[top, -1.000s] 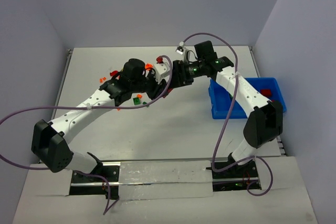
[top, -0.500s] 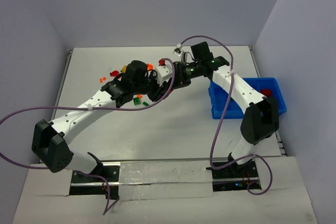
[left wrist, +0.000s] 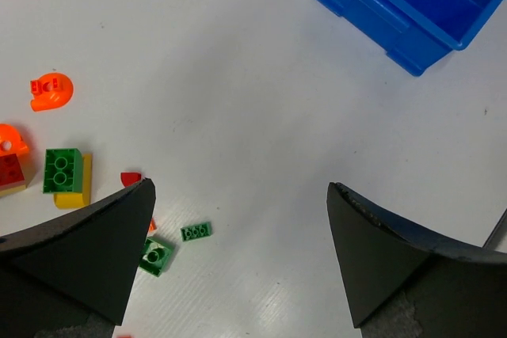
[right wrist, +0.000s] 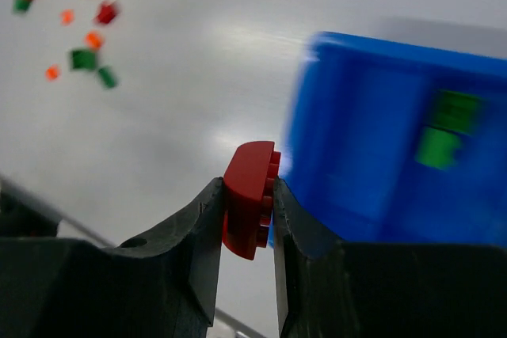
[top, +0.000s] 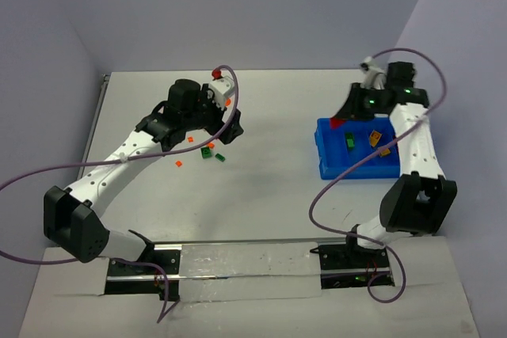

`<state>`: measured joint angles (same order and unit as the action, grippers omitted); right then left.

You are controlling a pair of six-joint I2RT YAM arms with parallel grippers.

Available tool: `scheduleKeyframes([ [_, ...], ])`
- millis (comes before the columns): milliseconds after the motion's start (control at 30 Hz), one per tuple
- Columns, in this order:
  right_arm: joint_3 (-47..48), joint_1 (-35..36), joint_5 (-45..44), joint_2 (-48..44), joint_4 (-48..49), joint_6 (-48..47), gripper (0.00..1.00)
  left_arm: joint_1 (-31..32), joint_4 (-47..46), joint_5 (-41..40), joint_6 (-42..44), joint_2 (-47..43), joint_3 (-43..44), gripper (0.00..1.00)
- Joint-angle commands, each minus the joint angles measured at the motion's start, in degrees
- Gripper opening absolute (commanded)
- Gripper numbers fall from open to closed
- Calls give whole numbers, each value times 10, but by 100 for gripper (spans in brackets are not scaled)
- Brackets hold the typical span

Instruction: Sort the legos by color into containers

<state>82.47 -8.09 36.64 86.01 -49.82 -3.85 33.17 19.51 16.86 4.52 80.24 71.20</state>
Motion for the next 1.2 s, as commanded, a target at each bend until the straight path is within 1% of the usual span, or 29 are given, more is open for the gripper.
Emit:
scheduleKeyframes([
  [0,-8,-110,-91,-72,-52,-85,0,1,-22,-11,-40,-18,6,99],
  [33,-9,-132,-103,-72,-53,-92,0,1,-24,-12,-40,-18,6,99],
  [67,-8,-166,-131,-72,-51,-98,0,-1,-29,-33,-67,-13,8,99],
  [133,-6,-209,-174,-70,-39,-102,0,-2,-25,-50,-83,-6,22,99],
  [233,-6,-235,-205,-61,-19,-92,0,-4,-9,-61,-93,16,44,99],
  [267,-8,-237,-231,-54,-4,-79,0,-4,3,-58,-95,27,56,99],
  [400,-14,-237,-269,-30,34,-50,0,-7,20,-53,-103,44,80,99],
  [533,-18,-237,-301,6,61,-54,0,-13,34,-57,-105,56,93,99],
  [667,-33,-239,-332,28,89,-57,0,-19,38,-62,-107,59,94,99],
  [900,-74,-239,-387,35,147,-34,0,-27,32,-67,-108,55,82,99],
  [1033,-79,-240,-415,52,173,-41,0,-32,29,-67,-108,56,78,99],
  [1067,-79,-240,-421,59,177,-45,1,-34,29,-68,-108,55,77,99],
  [1167,-78,-240,-441,79,186,-61,11,-44,33,-69,-110,57,76,99],
])
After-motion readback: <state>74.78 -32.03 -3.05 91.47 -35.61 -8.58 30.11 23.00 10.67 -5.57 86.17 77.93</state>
